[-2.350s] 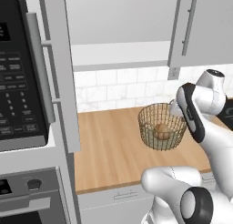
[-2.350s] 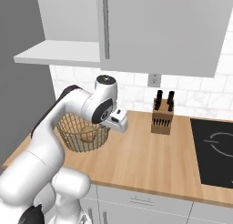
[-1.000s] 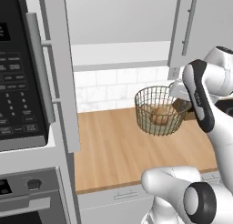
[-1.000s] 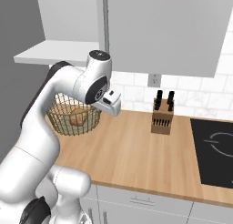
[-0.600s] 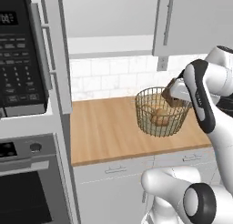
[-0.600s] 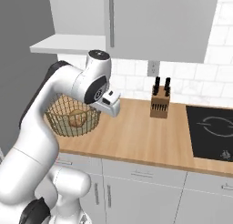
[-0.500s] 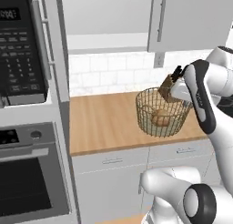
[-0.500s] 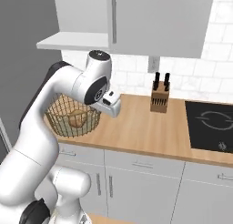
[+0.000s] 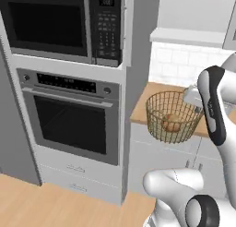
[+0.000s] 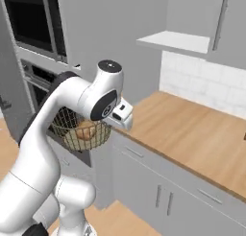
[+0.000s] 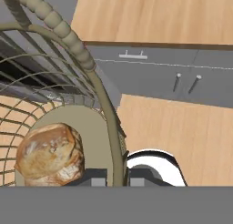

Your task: Open the cabinet, pick up the bread from the cabinet and place it in the basket. Then move the basket to the dining counter.

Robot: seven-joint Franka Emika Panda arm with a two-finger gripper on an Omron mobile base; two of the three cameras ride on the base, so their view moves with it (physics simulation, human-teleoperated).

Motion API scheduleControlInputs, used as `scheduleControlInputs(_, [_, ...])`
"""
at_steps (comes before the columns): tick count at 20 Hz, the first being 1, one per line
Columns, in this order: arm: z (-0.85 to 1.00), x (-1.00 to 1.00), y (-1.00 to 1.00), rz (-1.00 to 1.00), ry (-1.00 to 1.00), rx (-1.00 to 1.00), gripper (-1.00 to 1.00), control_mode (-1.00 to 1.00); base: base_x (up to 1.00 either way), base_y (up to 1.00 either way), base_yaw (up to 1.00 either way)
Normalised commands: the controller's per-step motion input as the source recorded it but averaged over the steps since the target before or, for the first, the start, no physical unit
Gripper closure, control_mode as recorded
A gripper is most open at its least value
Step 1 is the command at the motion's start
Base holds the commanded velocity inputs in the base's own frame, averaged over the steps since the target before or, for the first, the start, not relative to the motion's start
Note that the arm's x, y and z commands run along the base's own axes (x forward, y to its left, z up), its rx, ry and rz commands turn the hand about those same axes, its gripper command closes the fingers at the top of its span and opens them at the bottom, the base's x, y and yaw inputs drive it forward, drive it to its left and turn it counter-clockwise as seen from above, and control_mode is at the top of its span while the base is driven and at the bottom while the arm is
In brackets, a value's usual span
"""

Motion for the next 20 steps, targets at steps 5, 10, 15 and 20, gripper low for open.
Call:
scheduleControlInputs(5, [0.00,0.00,0.00,0.00,0.00,0.00,1.00,1.00,-0.09,0.00,1.00])
scheduleControlInputs(10, [0.00,0.00,0.00,0.00,0.00,0.00,1.00,1.00,-0.13,0.00,1.00])
scheduleControlInputs(15, [0.00,0.00,0.00,0.00,0.00,0.00,1.00,1.00,-0.13,0.00,1.00])
scheduleControlInputs(20, [0.00,0.00,0.00,0.00,0.00,0.00,1.00,1.00,-0.04,0.00,1.00])
